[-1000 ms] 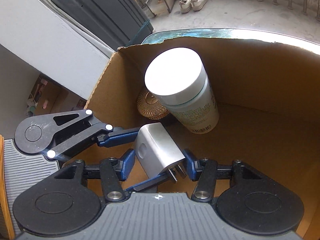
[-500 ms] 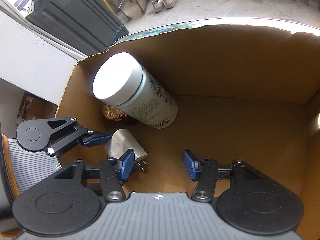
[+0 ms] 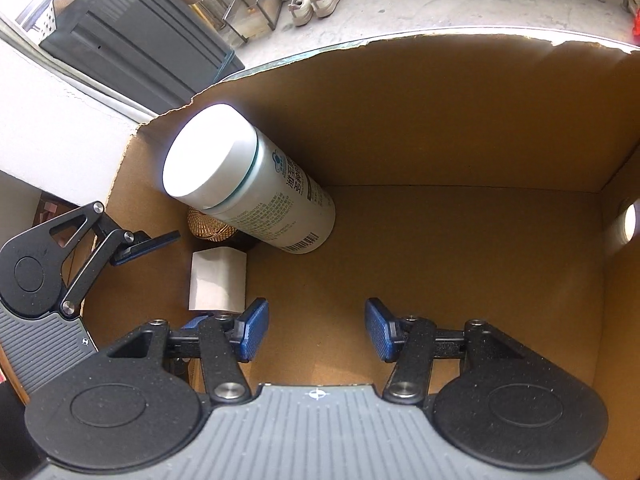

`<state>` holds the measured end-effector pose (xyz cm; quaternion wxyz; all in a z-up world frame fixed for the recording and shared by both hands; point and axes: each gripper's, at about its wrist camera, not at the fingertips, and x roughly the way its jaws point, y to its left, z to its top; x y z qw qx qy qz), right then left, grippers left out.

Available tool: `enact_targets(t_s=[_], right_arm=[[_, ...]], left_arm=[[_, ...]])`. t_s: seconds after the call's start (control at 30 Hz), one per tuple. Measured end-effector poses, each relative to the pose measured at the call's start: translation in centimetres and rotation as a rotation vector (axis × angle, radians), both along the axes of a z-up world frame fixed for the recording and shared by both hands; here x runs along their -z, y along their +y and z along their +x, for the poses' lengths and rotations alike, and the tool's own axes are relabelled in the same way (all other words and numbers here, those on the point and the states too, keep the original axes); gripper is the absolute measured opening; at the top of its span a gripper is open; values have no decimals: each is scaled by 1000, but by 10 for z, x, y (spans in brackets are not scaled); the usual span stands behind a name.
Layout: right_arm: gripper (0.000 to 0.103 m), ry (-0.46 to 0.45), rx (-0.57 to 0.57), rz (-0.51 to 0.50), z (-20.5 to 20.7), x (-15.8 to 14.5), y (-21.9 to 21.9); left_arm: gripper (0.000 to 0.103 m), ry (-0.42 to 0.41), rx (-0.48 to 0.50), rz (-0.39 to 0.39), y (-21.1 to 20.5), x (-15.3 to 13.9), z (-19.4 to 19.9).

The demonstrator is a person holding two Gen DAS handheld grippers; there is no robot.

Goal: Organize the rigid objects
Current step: 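Withdraw the open right tool from the box toward the table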

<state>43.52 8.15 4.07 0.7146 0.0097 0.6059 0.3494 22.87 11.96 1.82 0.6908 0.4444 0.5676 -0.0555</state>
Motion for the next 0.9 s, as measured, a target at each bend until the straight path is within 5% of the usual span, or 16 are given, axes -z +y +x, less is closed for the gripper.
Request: enact_targets(t_s=[0.27,0.47,0.6,0.7,0.83,0.9], right_arm=[[56,-9,-6,13,0,-7,12],[56,-33,-1,33,-5,-15,8],[56,-75,-19,49,-13,-37,-2],[56,-111,-4,108,-24,-62,-27],[56,-220,-12,196,-58,-100,-73],[56,-317,7,182,-79,-118,-94]], left_arm=[[52,6,73,102,-13,3,-17],[55,-41,49,86,-17,-11,-27],[55,-143,20,21,-21,-53,-46],[55,-307,12,-67,-35,-99,-77],[59,-442,-1,-323,-30,-143,-103],[59,-495,1,-466,-39,-144,-138]])
